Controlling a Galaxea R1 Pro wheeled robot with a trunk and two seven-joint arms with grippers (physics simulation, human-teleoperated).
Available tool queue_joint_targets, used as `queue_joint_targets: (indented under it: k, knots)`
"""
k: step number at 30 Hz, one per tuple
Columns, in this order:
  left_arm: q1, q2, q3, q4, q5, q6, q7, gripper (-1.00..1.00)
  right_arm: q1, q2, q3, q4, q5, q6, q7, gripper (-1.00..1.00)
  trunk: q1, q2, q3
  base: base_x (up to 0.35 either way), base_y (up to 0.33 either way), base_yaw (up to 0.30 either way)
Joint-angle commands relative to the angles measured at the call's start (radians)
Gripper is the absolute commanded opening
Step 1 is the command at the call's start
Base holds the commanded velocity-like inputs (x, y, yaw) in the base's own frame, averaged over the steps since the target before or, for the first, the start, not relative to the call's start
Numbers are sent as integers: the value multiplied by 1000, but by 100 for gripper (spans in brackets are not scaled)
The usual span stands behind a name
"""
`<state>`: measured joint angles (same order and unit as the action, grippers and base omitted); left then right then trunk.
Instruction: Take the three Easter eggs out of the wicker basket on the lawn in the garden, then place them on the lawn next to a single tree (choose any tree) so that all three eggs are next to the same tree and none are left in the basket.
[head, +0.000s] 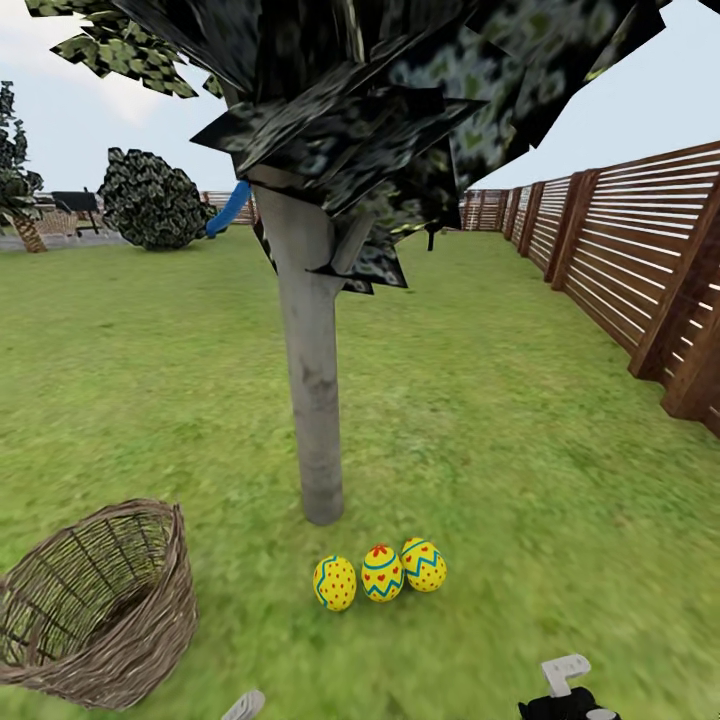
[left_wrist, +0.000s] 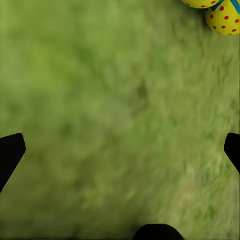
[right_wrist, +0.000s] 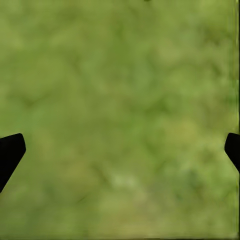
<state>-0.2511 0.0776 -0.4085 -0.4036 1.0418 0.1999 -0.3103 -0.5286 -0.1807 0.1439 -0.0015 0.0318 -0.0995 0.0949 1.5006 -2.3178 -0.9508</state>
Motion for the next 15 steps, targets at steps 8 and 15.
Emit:
queue_joint_targets:
  k: [8,15]
  knots:
    - [0,1,-3,0,9,4,-1,100,0,-1,3,-1,3,-3,-17,100,-31,56,11,0,0,-7]
    - [0,2,-3,2,10,4,-2,100,0,7,3,2,1,6,-73,100,-58,105,22,0,0,-58]
